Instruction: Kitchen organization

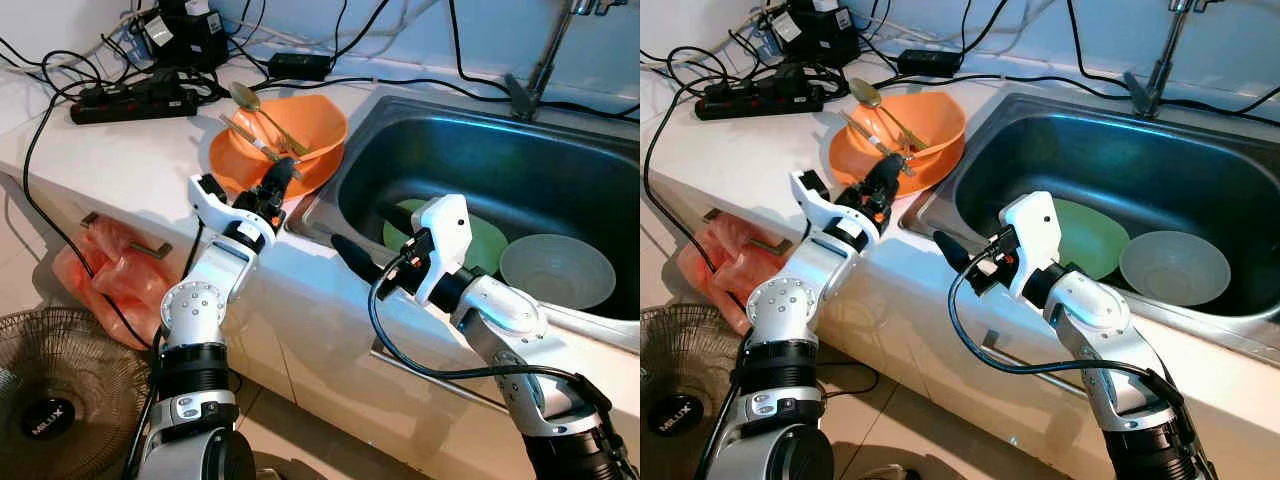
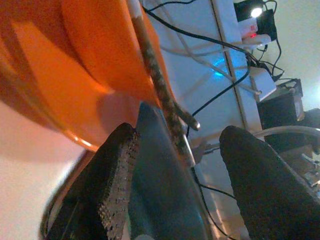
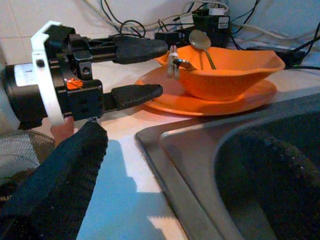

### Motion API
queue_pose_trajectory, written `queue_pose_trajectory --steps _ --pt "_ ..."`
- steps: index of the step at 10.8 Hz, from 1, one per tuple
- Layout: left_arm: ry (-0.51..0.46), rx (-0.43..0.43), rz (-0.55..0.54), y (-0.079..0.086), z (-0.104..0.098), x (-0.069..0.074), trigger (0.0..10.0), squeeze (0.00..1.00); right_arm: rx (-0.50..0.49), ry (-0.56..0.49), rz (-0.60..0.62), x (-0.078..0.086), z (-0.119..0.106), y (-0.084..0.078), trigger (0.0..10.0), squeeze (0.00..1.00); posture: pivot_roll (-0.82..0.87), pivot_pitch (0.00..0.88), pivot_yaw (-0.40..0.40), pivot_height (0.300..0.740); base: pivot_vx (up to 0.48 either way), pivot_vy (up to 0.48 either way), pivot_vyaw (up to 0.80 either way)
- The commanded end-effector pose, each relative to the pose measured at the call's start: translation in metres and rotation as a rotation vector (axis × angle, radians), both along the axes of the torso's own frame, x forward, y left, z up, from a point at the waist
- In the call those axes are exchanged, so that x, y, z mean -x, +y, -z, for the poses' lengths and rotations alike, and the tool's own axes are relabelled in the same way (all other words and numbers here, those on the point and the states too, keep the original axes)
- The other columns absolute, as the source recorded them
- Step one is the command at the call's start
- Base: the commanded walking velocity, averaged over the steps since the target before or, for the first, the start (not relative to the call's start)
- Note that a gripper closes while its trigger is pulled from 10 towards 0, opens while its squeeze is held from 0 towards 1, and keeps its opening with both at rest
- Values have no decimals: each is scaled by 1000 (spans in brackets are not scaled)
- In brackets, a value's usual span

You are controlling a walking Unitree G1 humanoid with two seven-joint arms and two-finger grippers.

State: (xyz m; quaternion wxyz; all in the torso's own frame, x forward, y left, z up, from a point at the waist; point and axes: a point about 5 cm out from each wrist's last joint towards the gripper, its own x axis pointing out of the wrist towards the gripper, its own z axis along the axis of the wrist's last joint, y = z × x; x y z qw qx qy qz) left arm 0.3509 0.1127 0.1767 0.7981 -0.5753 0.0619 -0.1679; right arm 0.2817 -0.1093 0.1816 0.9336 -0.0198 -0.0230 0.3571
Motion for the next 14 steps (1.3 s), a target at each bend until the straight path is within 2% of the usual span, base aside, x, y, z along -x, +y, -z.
queue_pose_trajectory --steps 1,3,4,5,6,14 --pt "31 52 34 -17 4 1 10000 0 -2 -17 -22 1 -3 5 10000 0 48 57 102 740 0 0 0" --pt "40 65 56 -22 4 1 10000 0 -1 -19 -18 1 -2 5 10000 0 44 60 105 740 0 0 0" --pt "50 82 33 -17 4 -1 4392 0 -1 -18 -12 1 -1 4 10000 0 44 63 108 740 0 0 0" --pt "45 88 31 -15 2 -4 9098 0 -2 -17 -10 1 -1 5 10000 0 44 65 110 740 0 0 0" --pt "40 86 34 -15 -1 -6 10000 0 -2 -17 -10 2 -1 5 10000 0 45 65 112 740 0 0 0" --pt "34 82 58 -18 -8 -19 10000 0 -3 -22 4 3 -1 3 10000 0 27 75 118 740 0 0 0"
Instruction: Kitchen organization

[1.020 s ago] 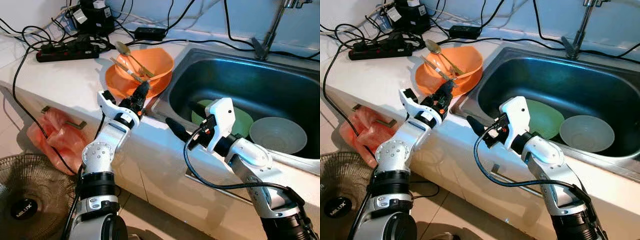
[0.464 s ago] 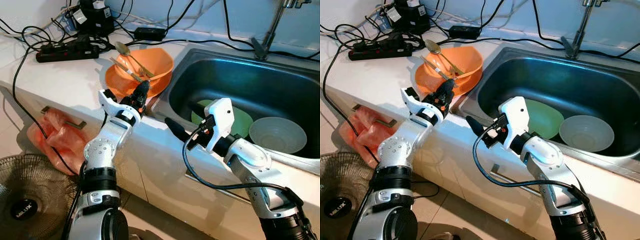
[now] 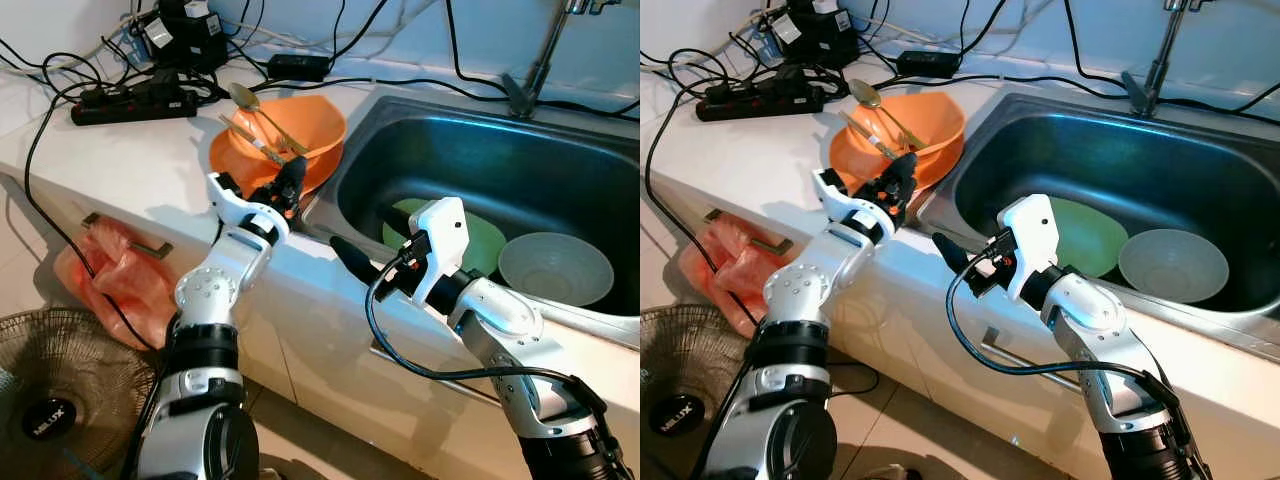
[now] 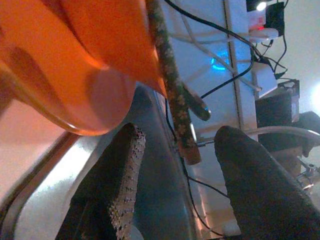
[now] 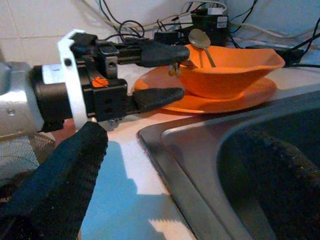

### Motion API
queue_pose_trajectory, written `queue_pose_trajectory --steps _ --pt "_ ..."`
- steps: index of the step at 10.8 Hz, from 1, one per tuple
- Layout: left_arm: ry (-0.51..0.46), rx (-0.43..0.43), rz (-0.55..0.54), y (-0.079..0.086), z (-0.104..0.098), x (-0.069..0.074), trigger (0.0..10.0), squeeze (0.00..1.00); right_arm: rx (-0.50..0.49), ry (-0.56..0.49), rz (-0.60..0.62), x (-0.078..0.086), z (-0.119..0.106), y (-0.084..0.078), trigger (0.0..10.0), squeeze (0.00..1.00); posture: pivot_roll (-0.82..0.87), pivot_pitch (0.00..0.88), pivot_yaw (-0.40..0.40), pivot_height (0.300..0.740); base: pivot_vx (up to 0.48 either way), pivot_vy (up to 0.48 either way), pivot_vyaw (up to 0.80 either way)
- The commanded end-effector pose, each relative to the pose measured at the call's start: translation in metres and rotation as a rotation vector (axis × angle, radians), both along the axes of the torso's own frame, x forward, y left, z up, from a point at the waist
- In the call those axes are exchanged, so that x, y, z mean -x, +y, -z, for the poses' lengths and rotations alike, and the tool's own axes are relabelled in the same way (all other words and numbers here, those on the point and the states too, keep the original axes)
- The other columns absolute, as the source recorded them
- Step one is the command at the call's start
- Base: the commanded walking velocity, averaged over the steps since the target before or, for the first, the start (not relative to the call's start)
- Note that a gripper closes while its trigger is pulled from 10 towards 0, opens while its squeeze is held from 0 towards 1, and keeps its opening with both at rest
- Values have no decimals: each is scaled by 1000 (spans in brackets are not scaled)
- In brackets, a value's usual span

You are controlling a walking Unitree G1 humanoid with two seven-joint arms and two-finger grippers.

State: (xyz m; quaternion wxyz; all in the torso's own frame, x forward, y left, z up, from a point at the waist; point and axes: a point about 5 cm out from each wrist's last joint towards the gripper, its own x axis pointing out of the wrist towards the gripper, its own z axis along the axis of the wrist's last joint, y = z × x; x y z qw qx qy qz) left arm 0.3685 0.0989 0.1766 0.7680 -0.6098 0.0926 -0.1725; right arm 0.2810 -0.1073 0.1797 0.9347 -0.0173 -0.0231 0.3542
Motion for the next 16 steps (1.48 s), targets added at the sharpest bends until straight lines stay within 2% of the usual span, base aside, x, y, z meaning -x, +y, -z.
queue_pose_trajectory --steps 1,7,11,13,16 --pt "-32 22 0 -3 -11 -5 0 0 4 -24 1 3 -3 1 10000 0 23 76 120 740 0 0 0" --pt "-21 39 -10 -2 -8 -5 0 0 7 -25 9 1 -3 0 10000 0 28 78 119 740 0 0 0" --pt "-37 46 -4 -4 -14 -1 0 0 6 -28 14 0 -3 1 10000 0 31 73 119 740 0 0 0" --pt "-73 19 -4 -2 -20 3 0 0 6 -31 15 -1 -3 1 10000 0 39 66 118 740 0 0 0" --pt "-136 -111 13 4 -16 17 0 0 4 -38 19 -4 -3 1 10000 0 44 53 117 740 0 0 0"
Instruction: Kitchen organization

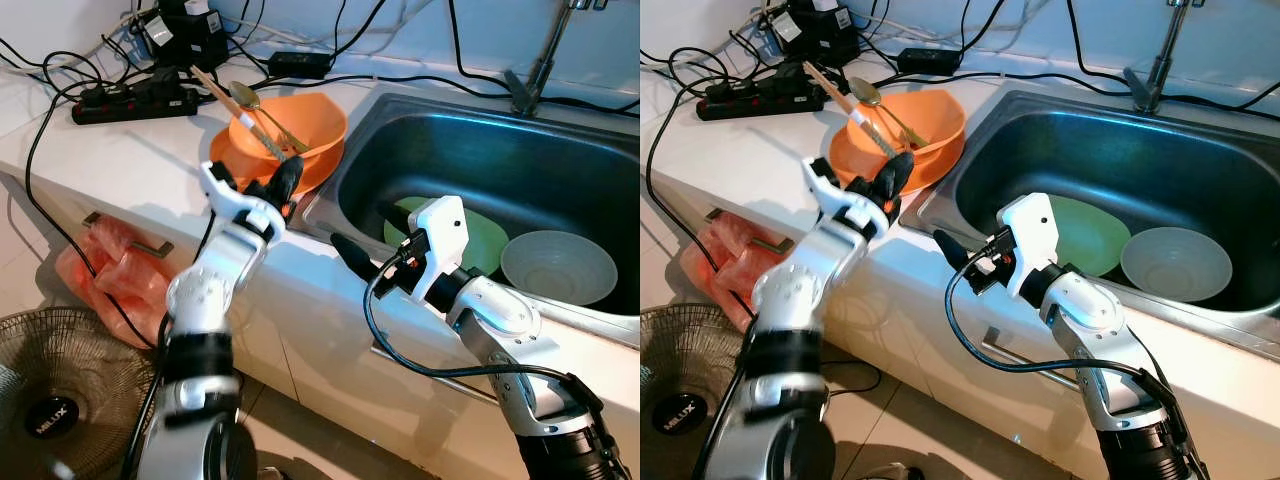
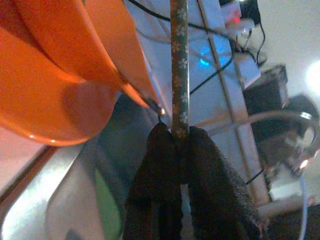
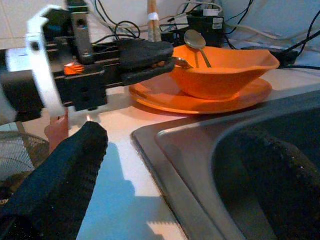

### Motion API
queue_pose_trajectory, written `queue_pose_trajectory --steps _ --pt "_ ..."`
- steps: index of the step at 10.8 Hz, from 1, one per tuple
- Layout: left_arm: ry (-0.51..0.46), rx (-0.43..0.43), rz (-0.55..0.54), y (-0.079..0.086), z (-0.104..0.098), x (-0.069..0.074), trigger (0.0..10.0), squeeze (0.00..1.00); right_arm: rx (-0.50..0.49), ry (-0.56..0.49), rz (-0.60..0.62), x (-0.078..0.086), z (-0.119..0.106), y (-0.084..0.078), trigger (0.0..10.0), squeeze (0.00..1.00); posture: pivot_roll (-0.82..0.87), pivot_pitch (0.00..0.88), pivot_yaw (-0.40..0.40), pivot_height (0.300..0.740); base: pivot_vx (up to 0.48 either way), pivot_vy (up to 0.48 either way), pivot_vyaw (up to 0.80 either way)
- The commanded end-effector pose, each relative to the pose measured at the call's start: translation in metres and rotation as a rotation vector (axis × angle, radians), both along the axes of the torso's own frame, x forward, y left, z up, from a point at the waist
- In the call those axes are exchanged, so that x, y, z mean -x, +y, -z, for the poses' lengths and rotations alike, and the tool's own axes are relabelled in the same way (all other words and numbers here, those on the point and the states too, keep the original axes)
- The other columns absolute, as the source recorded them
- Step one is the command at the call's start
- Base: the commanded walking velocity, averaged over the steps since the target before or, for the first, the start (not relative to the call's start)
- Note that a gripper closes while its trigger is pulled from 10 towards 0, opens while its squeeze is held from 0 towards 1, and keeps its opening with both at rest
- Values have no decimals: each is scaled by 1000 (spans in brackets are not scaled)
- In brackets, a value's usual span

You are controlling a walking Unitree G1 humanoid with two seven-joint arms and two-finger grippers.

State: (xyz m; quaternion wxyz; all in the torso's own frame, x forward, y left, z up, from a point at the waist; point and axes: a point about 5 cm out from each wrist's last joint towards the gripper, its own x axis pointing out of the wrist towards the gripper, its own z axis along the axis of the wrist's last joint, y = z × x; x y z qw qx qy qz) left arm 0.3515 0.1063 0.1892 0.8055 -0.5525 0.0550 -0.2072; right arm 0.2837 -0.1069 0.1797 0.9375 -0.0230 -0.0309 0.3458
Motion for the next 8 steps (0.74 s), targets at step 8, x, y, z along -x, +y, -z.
queue_pose_trajectory --steps 8 --pt "-326 -682 592 5 20 59 0 0 -162 -47 91 -15 -20 -12 10000 0 60 48 107 740 0 0 0"
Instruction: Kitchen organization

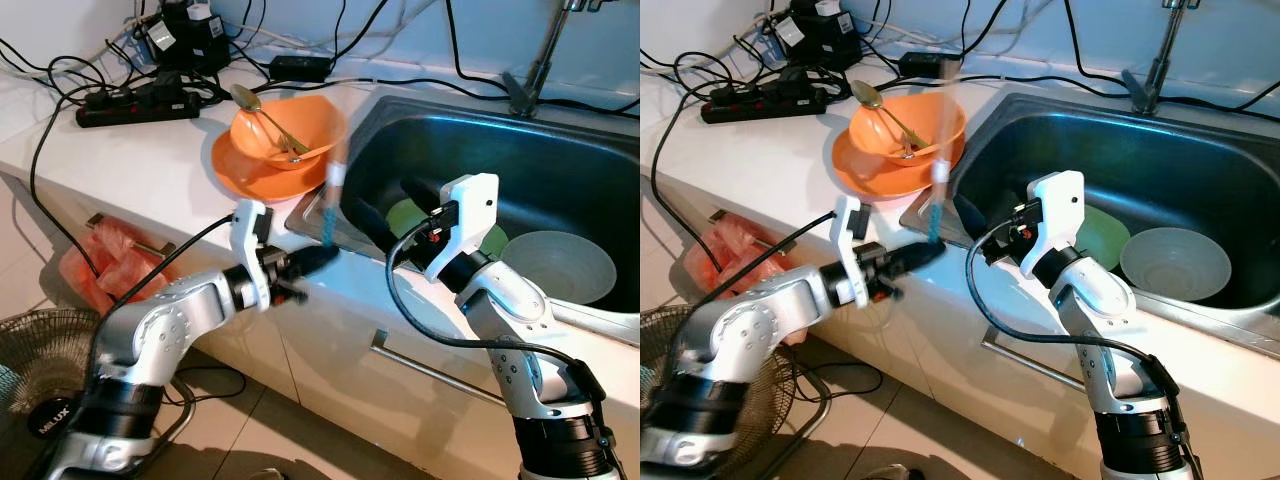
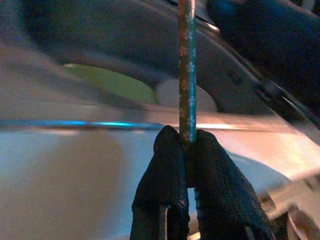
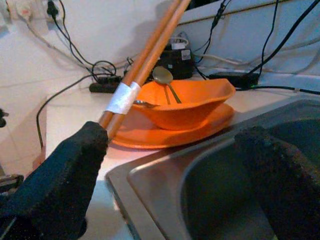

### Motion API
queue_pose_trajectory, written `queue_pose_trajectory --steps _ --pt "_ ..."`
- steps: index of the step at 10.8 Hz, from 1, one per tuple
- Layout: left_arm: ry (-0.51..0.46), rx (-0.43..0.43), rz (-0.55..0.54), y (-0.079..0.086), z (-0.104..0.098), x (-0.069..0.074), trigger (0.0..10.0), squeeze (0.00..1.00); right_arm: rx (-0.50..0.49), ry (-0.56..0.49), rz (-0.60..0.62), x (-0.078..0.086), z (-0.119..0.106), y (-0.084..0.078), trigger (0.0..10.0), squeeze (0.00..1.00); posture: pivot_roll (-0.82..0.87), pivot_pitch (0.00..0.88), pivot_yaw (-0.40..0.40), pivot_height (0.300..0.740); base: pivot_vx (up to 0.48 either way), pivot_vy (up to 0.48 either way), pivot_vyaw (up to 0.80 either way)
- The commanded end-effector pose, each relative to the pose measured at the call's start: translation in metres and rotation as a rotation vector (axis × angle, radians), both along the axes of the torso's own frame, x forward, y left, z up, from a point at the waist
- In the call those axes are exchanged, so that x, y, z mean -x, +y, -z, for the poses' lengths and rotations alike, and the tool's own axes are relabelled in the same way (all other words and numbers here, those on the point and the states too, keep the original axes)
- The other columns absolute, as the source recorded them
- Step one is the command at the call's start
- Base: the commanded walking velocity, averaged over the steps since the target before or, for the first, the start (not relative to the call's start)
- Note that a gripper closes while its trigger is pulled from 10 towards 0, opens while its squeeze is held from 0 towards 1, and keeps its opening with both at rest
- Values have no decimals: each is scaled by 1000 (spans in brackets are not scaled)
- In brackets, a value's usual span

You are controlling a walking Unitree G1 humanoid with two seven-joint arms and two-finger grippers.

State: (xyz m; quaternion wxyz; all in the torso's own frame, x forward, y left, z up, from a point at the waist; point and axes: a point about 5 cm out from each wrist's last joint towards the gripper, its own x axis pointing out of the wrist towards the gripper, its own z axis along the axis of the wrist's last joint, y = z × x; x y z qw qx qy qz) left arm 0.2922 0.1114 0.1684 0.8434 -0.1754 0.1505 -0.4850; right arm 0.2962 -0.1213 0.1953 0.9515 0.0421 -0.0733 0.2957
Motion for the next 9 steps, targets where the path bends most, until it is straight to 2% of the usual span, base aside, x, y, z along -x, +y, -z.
queue_pose_trajectory --steps 1,3,5,6,7,8,9 --pt "-15 -19 68 -3 -2 6 0 0 -14 -6 -16 -2 -4 2 10000 0 60 47 104 740 0 0 0" --pt "-25 -99 171 -9 7 15 0 0 -60 12 -45 -2 -5 5 10000 0 59 45 106 740 0 0 0" --pt "-37 -110 209 -13 9 18 0 0 -84 23 -67 -1 -5 6 10000 0 59 45 110 740 0 0 0" --pt "-42 -111 227 -15 9 19 0 0 -95 36 -77 1 -3 6 8549 0 58 46 110 740 0 0 0" --pt "-48 -125 245 -15 10 20 0 0 -112 50 -82 1 -2 6 3961 0 59 47 111 740 0 0 0" --pt "-54 -129 242 -16 11 19 0 0 -127 56 -83 1 -2 6 0 0 59 47 111 740 0 0 0" --pt "-61 -134 222 -14 10 16 0 0 -130 61 -70 0 -2 3 0 0 56 48 115 740 0 0 0"
